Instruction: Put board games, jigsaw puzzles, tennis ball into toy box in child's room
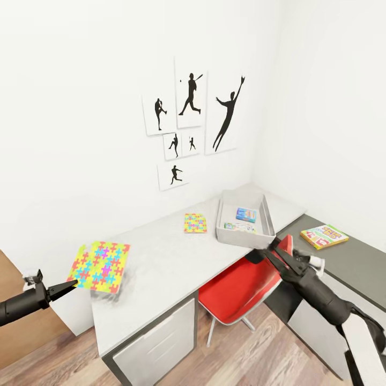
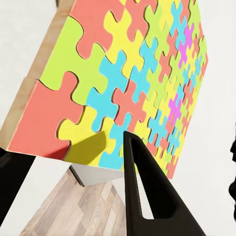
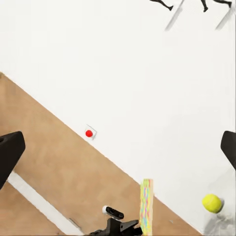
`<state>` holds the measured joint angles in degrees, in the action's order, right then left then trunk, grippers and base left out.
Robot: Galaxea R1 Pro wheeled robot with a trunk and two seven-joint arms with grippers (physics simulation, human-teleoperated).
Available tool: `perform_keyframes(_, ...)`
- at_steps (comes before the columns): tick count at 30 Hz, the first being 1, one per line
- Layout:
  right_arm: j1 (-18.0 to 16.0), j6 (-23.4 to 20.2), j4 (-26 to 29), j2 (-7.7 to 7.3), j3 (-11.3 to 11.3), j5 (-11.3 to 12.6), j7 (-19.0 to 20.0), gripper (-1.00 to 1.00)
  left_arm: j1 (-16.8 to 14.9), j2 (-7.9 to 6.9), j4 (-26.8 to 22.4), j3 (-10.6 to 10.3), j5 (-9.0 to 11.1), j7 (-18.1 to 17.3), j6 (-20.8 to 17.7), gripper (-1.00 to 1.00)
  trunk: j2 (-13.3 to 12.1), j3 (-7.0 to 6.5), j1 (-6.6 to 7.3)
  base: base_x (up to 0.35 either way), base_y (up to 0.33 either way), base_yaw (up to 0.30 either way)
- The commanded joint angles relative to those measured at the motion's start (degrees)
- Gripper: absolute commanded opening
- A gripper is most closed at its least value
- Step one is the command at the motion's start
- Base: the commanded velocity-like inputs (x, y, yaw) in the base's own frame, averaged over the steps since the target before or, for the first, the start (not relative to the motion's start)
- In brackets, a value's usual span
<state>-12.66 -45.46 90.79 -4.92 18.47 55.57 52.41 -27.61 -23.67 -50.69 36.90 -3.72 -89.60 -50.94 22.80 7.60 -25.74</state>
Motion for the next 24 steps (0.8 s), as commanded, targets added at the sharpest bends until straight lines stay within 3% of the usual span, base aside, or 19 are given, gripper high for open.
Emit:
perform_keyframes(1,1.67,-0.35,0.0,0.02,3.25,0.11,2.29,1.0,-0.08,0.08,-0.02,0.08,-0.41,-0.4,-0.49,-1.0,0.12,0.11,-0.04,0.0,0.0,0.0)
perform_keyframes(4,3.8,-0.38,-0.07,0.11,8.51,0.08,4.93,1.0,-0.08,0.15,-0.02,0.1,-0.41,-0.4,-0.42,-1.0,0.12,0.11,-0.04,0.0,0.0,0.0)
perform_keyframes(8,4.62,-0.05,-0.15,0.46,11.21,0.0,5.79,1.0,-0.08,0.12,-0.02,0.12,-0.41,-0.4,-0.39,-1.0,0.12,0.11,-0.04,0.0,0.0,0.0)
perform_keyframes(18,4.83,0.2,-0.37,0.8,11.76,-0.1,5.52,1.0,-0.08,0.07,-0.54,0.01,-0.41,-0.4,-0.39,-1.0,0.12,0.11,-0.04,0.002,-0.002,0.0)
perform_keyframes(22,4.83,0.2,-0.53,0.84,11.73,-0.11,4.27,1.0,-0.3,-0.01,-2.71,0.03,-0.41,-0.4,-0.74,-1.0,0.12,0.11,-0.04,0.005,-0.005,0.0)
perform_keyframes(24,4.83,0.2,-0.57,0.82,11.72,-0.11,3.48,1.0,-0.51,0.02,-6.02,-0.97,-0.41,-0.4,-2.85,-1.0,0.12,0.11,-0.04,0.001,-0.001,0.0)
